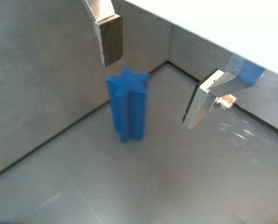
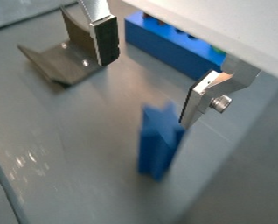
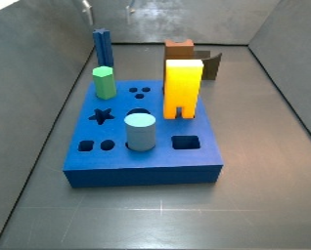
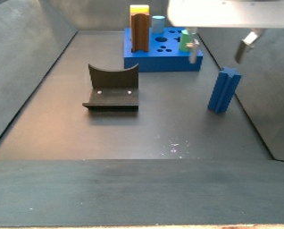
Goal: Pick up the star object. Move up. Move to above the board. Insert the star object.
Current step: Pick up the star object.
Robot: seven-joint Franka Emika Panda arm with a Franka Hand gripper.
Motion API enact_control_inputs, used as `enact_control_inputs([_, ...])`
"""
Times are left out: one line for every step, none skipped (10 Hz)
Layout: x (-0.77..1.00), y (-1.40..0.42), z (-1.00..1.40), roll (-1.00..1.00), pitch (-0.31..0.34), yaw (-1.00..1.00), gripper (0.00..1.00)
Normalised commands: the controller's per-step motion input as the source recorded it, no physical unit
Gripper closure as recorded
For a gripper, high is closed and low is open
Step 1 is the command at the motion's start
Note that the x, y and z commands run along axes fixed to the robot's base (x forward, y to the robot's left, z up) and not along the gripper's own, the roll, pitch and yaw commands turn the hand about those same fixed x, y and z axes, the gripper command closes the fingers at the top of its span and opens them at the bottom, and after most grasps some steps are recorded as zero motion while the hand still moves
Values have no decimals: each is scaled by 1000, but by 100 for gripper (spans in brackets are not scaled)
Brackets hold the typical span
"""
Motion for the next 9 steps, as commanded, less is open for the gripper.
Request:
enact_control_inputs([-706, 143, -389, 0, -11, -26, 0])
enact_control_inputs([-403, 120, -303, -16, 0, -51, 0])
enact_control_inputs([-200, 71, -286, -59, 0, -20, 0])
enact_control_inputs([-26, 43, -289, -81, 0, -20, 0])
enact_control_inputs([0, 0, -320, -79, 16, -34, 0])
enact_control_inputs([97, 0, -377, -104, 49, -66, 0])
enact_control_inputs([69, 11, -474, -166, 36, -83, 0])
enact_control_inputs([63, 0, -431, -149, 23, -57, 0])
enact_control_inputs([0, 0, -231, -114, -9, -40, 0])
